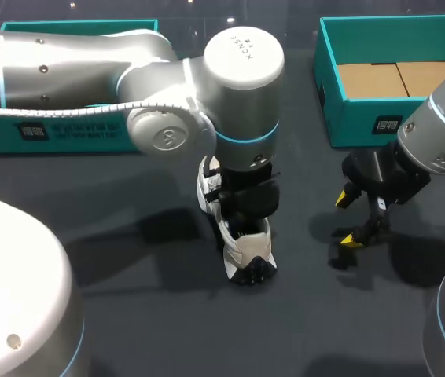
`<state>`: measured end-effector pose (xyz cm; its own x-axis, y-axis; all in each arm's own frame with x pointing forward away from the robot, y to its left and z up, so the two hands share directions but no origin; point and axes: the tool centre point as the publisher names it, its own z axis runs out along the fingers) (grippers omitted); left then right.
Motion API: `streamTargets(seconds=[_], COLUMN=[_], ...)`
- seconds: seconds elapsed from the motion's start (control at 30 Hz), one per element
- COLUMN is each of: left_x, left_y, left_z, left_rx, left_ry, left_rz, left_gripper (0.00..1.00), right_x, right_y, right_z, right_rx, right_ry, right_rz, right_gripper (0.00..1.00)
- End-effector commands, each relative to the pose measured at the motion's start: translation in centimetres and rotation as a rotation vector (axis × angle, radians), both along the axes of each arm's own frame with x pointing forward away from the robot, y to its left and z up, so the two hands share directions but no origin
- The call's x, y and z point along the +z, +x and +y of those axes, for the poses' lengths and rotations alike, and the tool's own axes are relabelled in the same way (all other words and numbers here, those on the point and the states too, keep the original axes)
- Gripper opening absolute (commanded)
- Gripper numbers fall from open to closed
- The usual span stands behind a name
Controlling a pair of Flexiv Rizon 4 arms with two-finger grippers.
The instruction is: Take the shoe out of the shoebox, open the shoe tongue, remove and reinsert the insole, then place the shoe into the shoebox
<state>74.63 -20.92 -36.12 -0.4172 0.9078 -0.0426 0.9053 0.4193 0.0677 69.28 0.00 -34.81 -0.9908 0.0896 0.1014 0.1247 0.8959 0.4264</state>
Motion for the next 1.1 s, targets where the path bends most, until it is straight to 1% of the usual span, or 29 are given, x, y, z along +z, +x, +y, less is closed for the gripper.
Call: streamTargets(seconds=[0.03,0.07,0.1,0.13,0.17,0.27,0.47,0.7,1.0,1.1], left_x=[-0.3,-0.3,-0.3,-0.3,-0.2,0.0,0.7,1.1,1.6,1.9], left_y=[-0.1,-0.2,-0.4,-0.6,-0.8,-1.1,-1.0,0.1,0.4,0.2], left_z=[-1.0,-0.9,-0.8,-0.6,-0.4,0.3,1.3,2.0,1.6,1.6], left_rx=[0.009,0.013,0.019,0.021,0.022,0.029,0.049,0.071,0.021,-0.016], left_ry=[0.083,0.097,0.105,0.116,0.126,0.140,0.151,0.150,0.102,0.086], left_rz=[0.021,0.018,0.013,0.016,0.025,0.042,0.060,0.073,0.095,0.090], left_gripper=[0.40,0.59,0.74,0.85,1.00,1.00,1.00,1.00,1.00,1.00], right_x=[0.0,0.0,0.0,0.0,0.0,0.0,0.0,0.0,0.0,0.0], right_y=[-0.1,-0.1,-0.1,-0.1,-0.1,-0.1,-0.1,-0.1,-0.1,-0.1], right_z=[0.0,0.0,0.0,0.0,0.0,0.0,0.0,0.0,0.0,0.0], right_rx=[-0.001,-0.001,-0.001,-0.001,-0.001,-0.001,-0.001,-0.001,-0.001,-0.001], right_ry=[-0.002,-0.002,-0.002,-0.002,-0.002,-0.002,-0.002,-0.002,-0.002,-0.002], right_rz=[-0.003,-0.003,-0.003,-0.003,-0.003,-0.003,-0.003,-0.003,-0.003,-0.003], right_gripper=[1.00,1.00,1.00,1.00,1.00,1.00,1.00,1.00,1.00,1.00])
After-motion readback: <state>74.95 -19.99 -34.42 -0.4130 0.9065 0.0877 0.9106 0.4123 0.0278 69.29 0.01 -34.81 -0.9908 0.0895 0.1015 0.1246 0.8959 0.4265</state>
